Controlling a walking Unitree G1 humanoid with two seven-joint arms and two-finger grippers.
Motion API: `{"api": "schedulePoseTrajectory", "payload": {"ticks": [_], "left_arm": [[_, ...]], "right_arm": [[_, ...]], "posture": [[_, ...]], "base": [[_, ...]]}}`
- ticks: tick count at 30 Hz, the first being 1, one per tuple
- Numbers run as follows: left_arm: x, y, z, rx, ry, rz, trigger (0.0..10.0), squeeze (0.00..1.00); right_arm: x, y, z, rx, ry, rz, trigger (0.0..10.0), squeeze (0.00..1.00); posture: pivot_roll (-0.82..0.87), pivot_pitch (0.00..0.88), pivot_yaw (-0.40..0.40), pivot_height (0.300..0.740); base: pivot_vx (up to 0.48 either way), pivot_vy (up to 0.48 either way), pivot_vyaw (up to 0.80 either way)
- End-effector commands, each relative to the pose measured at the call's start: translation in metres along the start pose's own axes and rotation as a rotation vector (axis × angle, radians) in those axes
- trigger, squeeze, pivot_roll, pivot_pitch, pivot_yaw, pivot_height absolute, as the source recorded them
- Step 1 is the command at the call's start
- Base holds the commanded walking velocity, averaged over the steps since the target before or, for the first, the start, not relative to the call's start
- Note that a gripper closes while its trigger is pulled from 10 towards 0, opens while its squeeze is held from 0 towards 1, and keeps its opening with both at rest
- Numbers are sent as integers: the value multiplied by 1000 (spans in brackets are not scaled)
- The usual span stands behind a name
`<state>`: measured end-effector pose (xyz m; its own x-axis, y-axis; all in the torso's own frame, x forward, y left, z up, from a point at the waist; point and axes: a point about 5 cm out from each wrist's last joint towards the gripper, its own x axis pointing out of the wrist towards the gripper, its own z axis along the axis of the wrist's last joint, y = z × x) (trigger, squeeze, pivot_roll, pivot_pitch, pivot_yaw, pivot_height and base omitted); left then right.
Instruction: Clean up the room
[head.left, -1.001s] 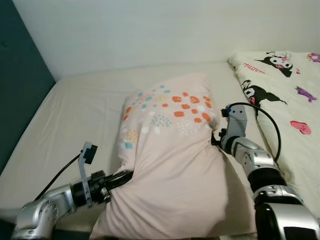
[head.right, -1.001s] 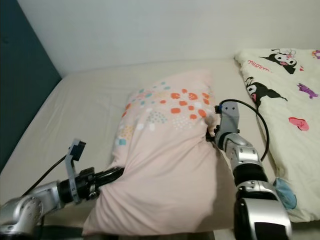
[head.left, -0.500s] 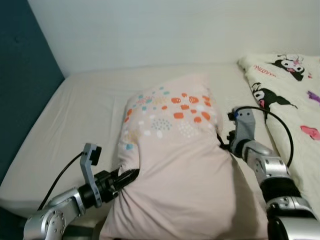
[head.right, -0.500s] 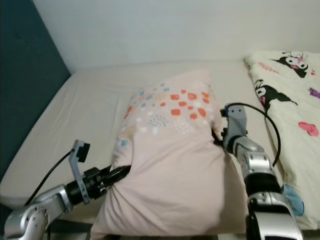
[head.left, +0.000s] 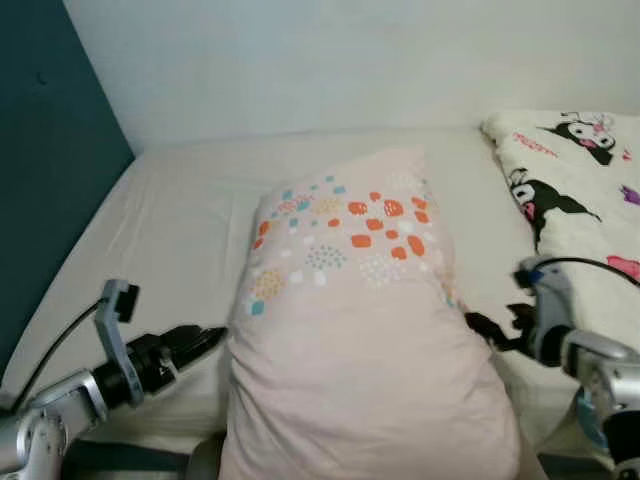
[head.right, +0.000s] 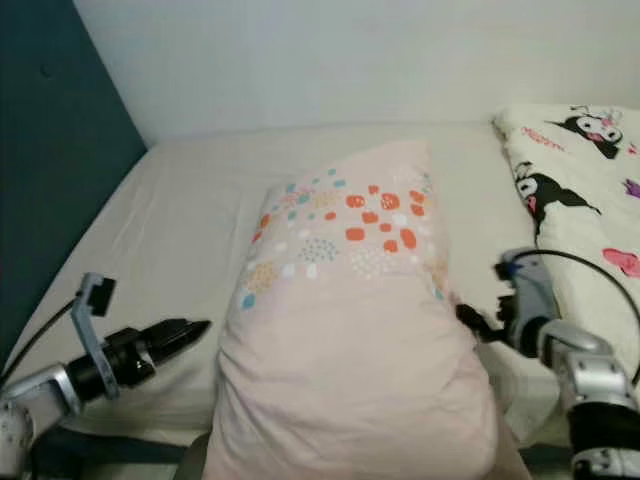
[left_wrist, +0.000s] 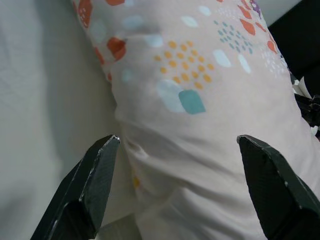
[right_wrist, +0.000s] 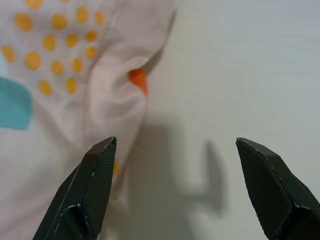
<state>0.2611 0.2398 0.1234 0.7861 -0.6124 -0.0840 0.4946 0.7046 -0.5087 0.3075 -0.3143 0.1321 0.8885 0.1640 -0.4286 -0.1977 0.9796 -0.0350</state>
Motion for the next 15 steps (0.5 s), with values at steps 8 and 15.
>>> {"api": "schedulePoseTrajectory", "payload": {"ticks": [8,15], "left_arm": [[37,41,-25,-261,-77,259,10000,1000],[55,25,-41,-421,-95,132,10000,1000]], "right_arm": [[17,42,24,486,-282,221,10000,1000],[22,71,19,474,-246,404,10000,1000]], "posture": [[17,150,14,572],[14,168,12,572]], "base": [[0,0,0],[0,0,0]]}}
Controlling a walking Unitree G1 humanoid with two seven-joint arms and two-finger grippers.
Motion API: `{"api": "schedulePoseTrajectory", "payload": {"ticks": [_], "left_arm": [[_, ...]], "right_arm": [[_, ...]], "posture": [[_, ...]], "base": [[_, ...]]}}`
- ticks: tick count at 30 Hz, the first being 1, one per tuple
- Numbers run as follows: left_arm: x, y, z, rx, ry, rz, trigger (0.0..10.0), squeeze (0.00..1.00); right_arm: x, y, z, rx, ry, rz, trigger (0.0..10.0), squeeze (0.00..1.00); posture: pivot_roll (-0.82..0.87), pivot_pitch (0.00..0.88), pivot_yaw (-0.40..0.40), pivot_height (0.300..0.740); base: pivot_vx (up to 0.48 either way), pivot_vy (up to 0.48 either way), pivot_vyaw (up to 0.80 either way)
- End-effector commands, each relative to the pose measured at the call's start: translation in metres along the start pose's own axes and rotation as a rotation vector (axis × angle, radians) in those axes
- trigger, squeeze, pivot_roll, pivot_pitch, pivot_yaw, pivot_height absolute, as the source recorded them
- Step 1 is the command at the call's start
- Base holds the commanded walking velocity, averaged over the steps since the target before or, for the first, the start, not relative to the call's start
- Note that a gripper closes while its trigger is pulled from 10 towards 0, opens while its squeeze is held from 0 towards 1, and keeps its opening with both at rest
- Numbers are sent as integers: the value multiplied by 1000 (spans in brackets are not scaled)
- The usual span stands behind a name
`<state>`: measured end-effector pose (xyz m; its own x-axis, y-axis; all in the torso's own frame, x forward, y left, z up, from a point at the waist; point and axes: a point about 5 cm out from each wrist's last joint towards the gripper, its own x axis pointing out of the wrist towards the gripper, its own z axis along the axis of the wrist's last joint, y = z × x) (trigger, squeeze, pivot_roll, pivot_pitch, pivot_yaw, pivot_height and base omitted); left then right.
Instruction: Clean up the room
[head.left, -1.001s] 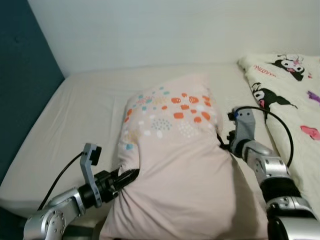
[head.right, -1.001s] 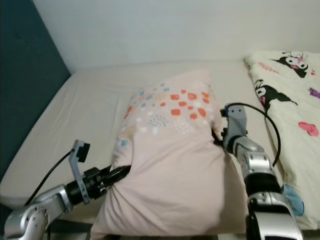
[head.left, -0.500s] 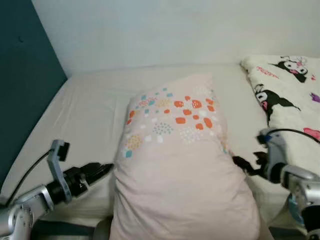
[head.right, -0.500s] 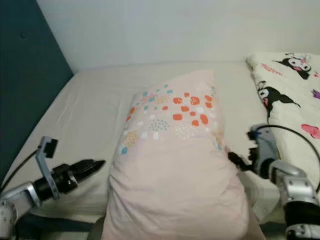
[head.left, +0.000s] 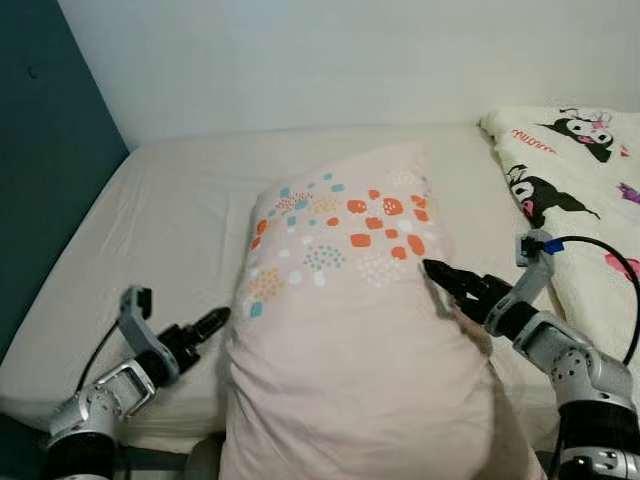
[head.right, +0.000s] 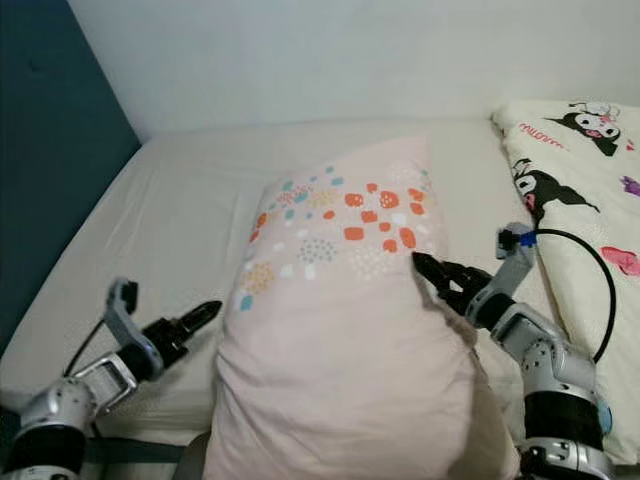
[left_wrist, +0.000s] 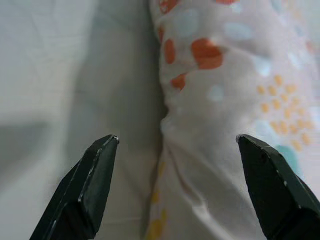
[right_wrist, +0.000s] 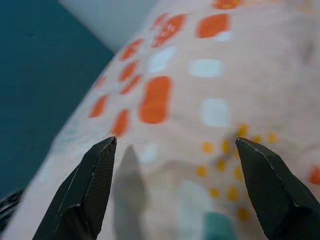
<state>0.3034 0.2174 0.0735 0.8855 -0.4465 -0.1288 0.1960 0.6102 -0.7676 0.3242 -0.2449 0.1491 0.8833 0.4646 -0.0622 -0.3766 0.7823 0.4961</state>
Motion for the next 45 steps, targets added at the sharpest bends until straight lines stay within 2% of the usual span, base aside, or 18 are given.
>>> {"api": "schedulePoseTrajectory", "payload": {"ticks": [1,5,9,12,15,17,22,25,27,30,35,36,40,43,44,45], "left_arm": [[3,-4,-9,-54,11,-42,10000,1000],[7,-9,-13,-100,5,-89,10000,1000],[13,-15,-16,-140,-17,-131,10000,1000],[14,-17,-16,-141,-18,-145,10000,1000],[16,-24,-16,-120,-13,-195,10000,1000],[16,-27,-16,-114,-8,-206,10000,1000],[20,-34,-25,-83,60,-249,10000,1000],[22,-37,-32,-66,95,-262,10000,1000],[24,-38,-43,-29,147,-264,10000,1000],[26,-39,-52,-19,177,-266,10000,1000],[30,-45,-56,-82,156,-290,10000,1000],[34,-52,-56,-130,124,-310,10000,1000],[37,-57,-55,-170,86,-322,10000,1000],[37,-59,-54,-169,71,-324,10000,1000],[37,-59,-53,-163,66,-325,10000,1000],[37,-60,-52,-151,63,-325,10000,1000]], "right_arm": [[0,0,-14,14,55,11,10000,1000],[1,-5,-21,5,91,-22,10000,1000],[-7,-16,-23,9,104,-81,10000,1000],[-10,-18,-22,8,105,-97,10000,1000],[-24,-32,-15,-16,102,-180,10000,1000],[-28,-35,-13,-22,100,-200,10000,1000],[-36,-48,-17,-8,115,-261,10000,1000],[-34,-50,-28,10,144,-267,10000,1000],[-27,-47,-38,54,155,-246,10000,1000],[-18,-43,-45,98,156,-220,10000,1000],[-4,-36,-54,146,160,-190,10000,1000],[6,-29,-60,189,157,-157,10000,1000],[14,-23,-70,211,170,-149,10000,1000],[20,-18,-75,224,176,-129,10000,1000],[23,-14,-77,226,179,-117,10000,894],[25,-12,-77,228,180,-106,10000,655]], "posture": [[14,168,12,572],[18,169,8,572],[24,170,0,572],[24,170,0,572],[26,169,2,572],[26,169,2,572],[24,173,15,572],[26,176,19,572],[32,182,23,572],[35,189,23,572],[38,193,25,572],[42,193,23,572],[46,191,21,572],[50,189,20,572],[50,189,20,572],[50,189,20,572]], "base": [[0,0,0],[0,0,0],[0,0,0],[0,0,0],[0,0,0],[0,0,0],[0,0,0],[0,0,0],[0,0,0],[0,0,0],[0,0,0],[0,0,0],[0,0,0],[0,0,0],[0,0,0],[0,0,0]]}}
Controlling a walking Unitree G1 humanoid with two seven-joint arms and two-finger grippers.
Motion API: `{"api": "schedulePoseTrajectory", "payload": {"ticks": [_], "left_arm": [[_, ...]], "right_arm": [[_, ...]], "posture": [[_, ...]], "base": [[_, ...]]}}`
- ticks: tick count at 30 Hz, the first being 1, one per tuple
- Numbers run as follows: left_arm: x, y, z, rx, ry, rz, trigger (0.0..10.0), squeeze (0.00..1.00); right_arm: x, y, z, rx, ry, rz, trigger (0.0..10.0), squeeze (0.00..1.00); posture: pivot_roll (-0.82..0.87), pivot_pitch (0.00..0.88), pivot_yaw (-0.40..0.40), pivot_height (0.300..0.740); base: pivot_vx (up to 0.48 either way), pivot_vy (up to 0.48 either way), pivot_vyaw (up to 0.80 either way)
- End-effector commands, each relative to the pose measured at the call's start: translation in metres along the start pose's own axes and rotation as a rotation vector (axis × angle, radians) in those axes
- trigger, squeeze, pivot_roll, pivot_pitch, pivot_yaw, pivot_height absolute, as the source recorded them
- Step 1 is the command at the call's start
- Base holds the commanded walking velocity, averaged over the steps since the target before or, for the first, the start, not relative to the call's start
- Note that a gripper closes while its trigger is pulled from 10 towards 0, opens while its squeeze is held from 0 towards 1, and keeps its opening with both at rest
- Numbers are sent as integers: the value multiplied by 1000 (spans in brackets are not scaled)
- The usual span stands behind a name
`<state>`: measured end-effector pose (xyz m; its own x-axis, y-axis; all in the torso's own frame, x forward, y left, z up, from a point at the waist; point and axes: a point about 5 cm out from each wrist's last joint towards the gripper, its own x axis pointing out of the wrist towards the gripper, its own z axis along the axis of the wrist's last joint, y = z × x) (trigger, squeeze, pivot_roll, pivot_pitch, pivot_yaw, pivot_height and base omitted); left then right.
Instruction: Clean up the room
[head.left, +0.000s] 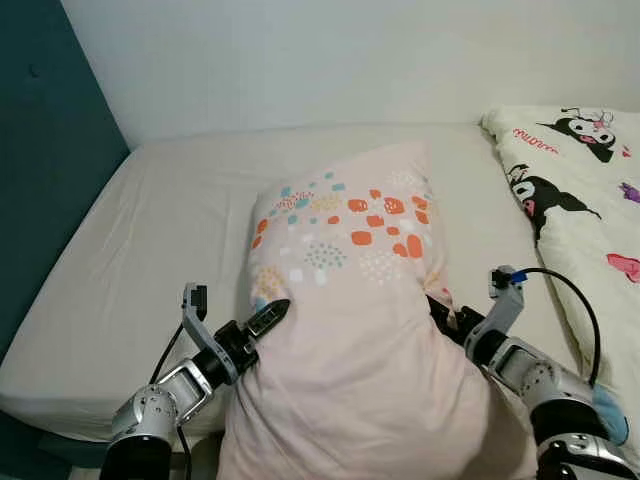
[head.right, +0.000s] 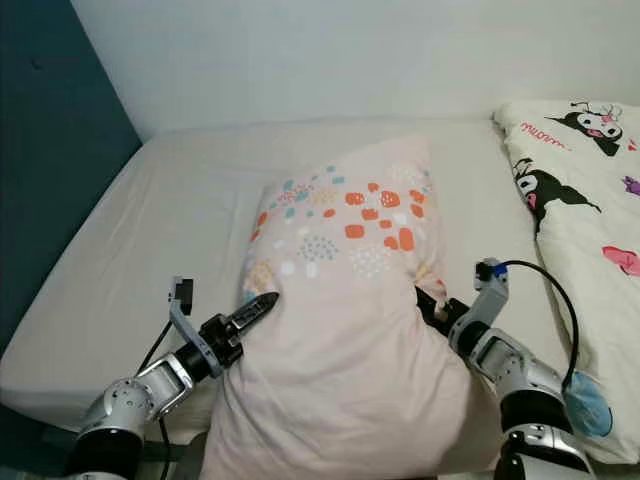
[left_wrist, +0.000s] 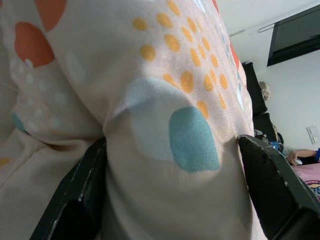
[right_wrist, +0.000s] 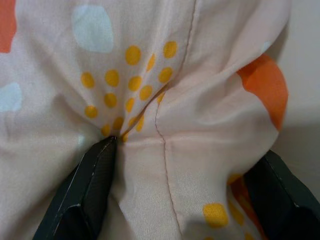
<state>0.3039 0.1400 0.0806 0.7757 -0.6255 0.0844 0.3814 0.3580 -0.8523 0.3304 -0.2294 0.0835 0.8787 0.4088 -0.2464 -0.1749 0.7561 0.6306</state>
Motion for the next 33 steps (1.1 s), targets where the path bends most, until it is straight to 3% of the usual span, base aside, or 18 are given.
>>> {"api": "schedulePoseTrajectory", "payload": {"ticks": [1,2,4,5,7,8,13,18,21,25,26,27,28,29,33], "left_arm": [[5,-5,-7,-17,12,-28,10000,1000],[4,-6,-6,19,27,-28,10000,1000],[4,-7,-7,48,49,-30,10000,1000],[3,-8,-12,99,95,-28,10000,333],[3,-9,-17,135,132,-23,10000,333],[3,-9,-22,174,162,-16,10000,157],[3,-8,-33,260,210,6,10000,169],[9,-12,-37,286,204,8,10000,161],[16,-18,-33,291,161,8,9961,157],[20,-21,-31,287,136,4,10000,161],[23,-24,-31,289,117,7,8118,165],[26,-25,-31,290,106,10,8118,165],[28,-25,-31,307,99,29,3843,173],[30,-26,-32,318,94,34,0,176],[31,-26,-35,344,92,47,0,180]], "right_arm": [[9,9,-17,26,61,37,10000,655],[12,13,-17,29,58,59,10000,0],[13,16,-16,33,49,71,10000,0],[16,20,-13,52,21,91,10000,0],[18,23,-9,77,-6,106,10000,0],[18,27,-5,105,-35,131,10000,0],[18,35,1,144,-75,199,10000,0],[19,33,-13,99,11,175,10000,0],[21,32,-31,9,124,134,10000,0],[22,33,-37,-29,155,118,10000,0],[24,35,-39,-51,160,109,4039,0],[25,37,-40,-65,161,102,4039,0],[27,40,-40,-79,162,108,39,0],[28,42,-41,-91,159,114,0,0],[30,46,-39,-102,144,119,0,0]], "posture": [[50,189,20,572],[49,189,20,572],[49,189,20,572],[49,185,21,572],[49,185,21,572],[48,182,21,572],[46,177,23,572],[44,173,24,572],[42,168,26,572],[41,160,27,572],[40,159,27,572],[40,151,28,572],[40,151,28,572],[38,143,29,572],[35,131,30,572]], "base": [[0,0,0],[0,0,0],[0,0,0],[0,0,0],[0,0,0],[0,0,0],[0,0,0],[0,0,0],[0,0,0],[0,0,0],[0,0,0],[0,0,0],[0,0,0],[0,0,0],[0,0,0]]}}
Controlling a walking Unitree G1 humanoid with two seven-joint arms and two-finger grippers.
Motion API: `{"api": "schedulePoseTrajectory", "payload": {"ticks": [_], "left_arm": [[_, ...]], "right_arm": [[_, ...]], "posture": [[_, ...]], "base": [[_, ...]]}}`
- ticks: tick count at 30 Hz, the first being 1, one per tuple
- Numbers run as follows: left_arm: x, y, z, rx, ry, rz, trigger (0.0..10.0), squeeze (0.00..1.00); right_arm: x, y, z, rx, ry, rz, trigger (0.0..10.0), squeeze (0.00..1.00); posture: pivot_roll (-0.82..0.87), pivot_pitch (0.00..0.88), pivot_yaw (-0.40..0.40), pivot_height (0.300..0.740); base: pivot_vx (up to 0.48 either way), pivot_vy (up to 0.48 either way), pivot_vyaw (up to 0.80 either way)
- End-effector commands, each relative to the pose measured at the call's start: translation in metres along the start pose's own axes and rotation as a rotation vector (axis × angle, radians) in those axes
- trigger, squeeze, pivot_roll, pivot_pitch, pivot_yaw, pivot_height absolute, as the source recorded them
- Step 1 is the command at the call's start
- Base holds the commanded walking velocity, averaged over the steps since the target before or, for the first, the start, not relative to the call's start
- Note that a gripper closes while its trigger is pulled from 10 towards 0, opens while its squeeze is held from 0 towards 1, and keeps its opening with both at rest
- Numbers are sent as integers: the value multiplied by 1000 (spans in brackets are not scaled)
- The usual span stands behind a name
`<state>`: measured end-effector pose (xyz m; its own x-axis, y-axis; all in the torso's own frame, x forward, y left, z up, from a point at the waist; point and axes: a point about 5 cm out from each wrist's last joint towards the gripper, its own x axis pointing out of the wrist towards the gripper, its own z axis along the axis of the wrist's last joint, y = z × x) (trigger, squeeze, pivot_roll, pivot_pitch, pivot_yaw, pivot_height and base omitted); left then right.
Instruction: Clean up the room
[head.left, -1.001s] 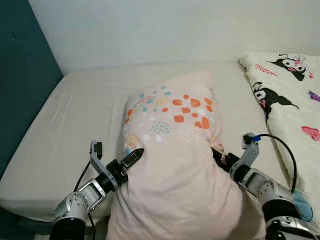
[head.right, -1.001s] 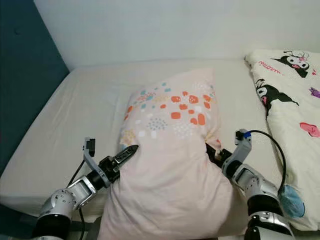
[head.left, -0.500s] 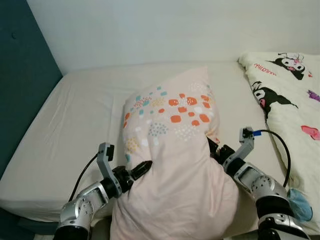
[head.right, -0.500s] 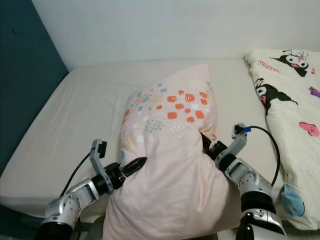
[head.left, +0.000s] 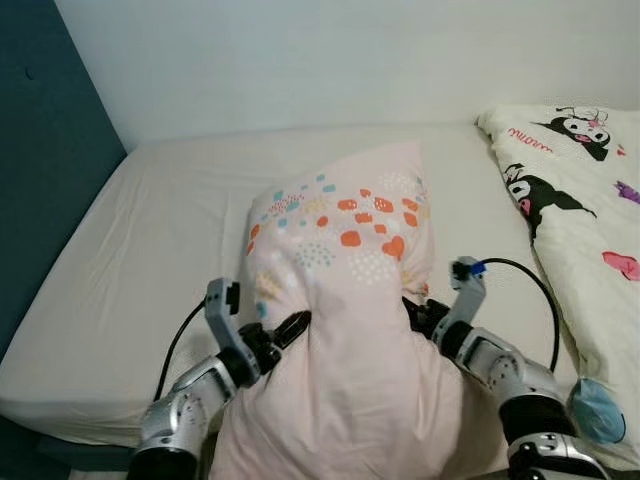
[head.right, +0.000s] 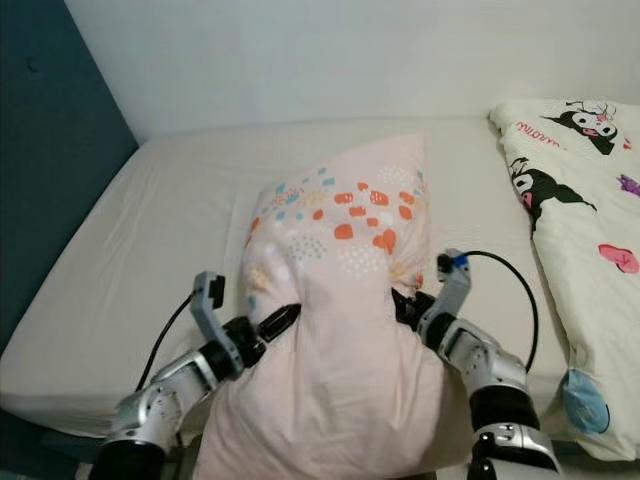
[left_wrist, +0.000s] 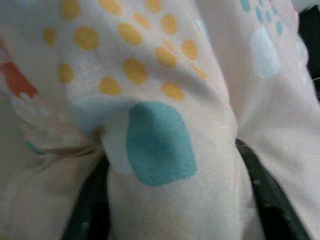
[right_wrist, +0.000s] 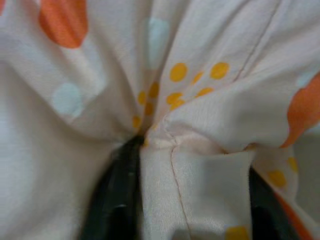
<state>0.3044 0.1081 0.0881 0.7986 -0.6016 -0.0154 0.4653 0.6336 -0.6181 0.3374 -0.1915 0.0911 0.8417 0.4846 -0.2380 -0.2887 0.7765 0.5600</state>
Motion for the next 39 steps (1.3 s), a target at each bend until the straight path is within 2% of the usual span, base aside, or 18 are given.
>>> {"api": "schedulePoseTrajectory", "payload": {"ticks": [1,13,15,19,23,24,25,27,28,30,31,35,36,39], "left_arm": [[9,-14,-12,-8,43,-50,0,176],[4,-21,-20,75,69,-48,0,184],[4,-23,-19,90,52,-34,0,188],[9,-39,7,161,-85,-12,0,176],[12,-50,20,226,-135,-26,0,165],[13,-56,28,243,-165,-24,4392,137],[15,-59,35,263,-185,-10,10000,0],[17,-60,45,321,-210,52,10000,0],[17,-60,45,321,-210,52,10000,0],[17,-53,49,388,-209,133,10000,0],[17,-53,49,388,-209,133,10000,0],[8,-39,49,534,-197,268,10000,0],[6,-38,48,560,-201,287,10000,0],[4,-37,47,568,-208,303,10000,0]], "right_arm": [[13,17,-26,14,91,51,0,0],[17,27,-19,-24,34,37,0,0],[19,32,-15,-38,6,39,0,0],[23,65,14,-153,-149,64,0,0],[25,77,28,-206,-234,43,0,0],[25,81,37,-244,-281,3,3490,0],[26,84,42,-283,-309,-36,10000,0],[29,88,47,-364,-315,-75,10000,0],[29,88,47,-364,-315,-75,10000,0],[29,90,48,-443,-334,-97,10000,0],[29,90,48,-443,-334,-97,10000,0],[24,91,47,-620,-396,-177,10000,0],[24,92,45,-640,-401,-183,10000,0],[23,93,42,-624,-407,-173,10000,0]], "posture": [[35,131,30,572],[31,68,28,572],[32,61,27,572],[34,32,21,572],[34,23,16,572],[35,16,15,572],[38,15,11,572],[37,13,10,572],[37,13,10,572],[41,6,4,572],[41,6,4,572],[44,7,-1,572],[45,8,-1,572],[45,7,-2,572]], "base": [[0,0,0],[0,0,0],[0,0,0],[0,0,0],[0,0,0],[0,0,0],[0,0,0],[0,0,0],[0,0,0],[0,0,0],[0,0,0],[0,0,0],[0,0,0],[0,0,0]]}}
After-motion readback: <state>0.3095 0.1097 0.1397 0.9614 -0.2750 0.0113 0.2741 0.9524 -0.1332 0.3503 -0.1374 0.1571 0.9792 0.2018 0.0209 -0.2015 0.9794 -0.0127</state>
